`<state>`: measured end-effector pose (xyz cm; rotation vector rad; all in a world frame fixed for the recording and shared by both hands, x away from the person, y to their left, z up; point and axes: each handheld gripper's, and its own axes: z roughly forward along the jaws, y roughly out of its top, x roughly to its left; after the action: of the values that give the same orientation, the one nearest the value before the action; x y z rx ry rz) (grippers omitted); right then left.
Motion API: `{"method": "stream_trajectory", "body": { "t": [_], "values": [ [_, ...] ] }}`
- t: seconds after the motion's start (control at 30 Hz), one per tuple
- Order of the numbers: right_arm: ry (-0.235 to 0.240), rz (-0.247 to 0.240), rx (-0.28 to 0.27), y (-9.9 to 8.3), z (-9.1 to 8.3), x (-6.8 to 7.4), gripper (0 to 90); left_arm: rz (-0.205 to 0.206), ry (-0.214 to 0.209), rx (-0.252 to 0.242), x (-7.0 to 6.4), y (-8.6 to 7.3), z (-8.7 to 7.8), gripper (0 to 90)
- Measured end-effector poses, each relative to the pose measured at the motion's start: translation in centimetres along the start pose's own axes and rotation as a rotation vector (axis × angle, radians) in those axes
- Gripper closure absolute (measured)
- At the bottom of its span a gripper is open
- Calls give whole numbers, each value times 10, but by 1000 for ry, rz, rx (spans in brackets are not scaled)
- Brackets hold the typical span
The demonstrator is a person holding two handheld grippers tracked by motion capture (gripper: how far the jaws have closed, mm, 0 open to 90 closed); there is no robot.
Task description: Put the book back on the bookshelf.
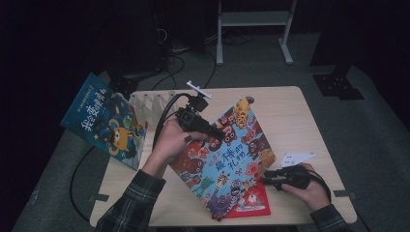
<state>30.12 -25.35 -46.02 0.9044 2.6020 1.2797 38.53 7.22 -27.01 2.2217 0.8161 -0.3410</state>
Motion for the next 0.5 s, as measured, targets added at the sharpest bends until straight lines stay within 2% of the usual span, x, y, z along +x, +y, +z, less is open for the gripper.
{"method": "stream_trajectory", "body": {
  "t": [0.13, 0.3, 0.4, 0.5],
  "values": [
    [3, -3, -5, 0, 0, 0, 645, 13, -2, 5, -4, 2, -2, 797],
    [7, -7, -5, 0, 0, 0, 625, 49, 7, 18, -12, 8, -7, 807],
    [0, -4, -10, 0, 0, -1, 606, 77, 32, 23, -18, 14, -14, 808],
    [-3, -2, -20, 0, 0, -2, 583, 86, 50, 26, -21, 16, -16, 808]
  ]
}}
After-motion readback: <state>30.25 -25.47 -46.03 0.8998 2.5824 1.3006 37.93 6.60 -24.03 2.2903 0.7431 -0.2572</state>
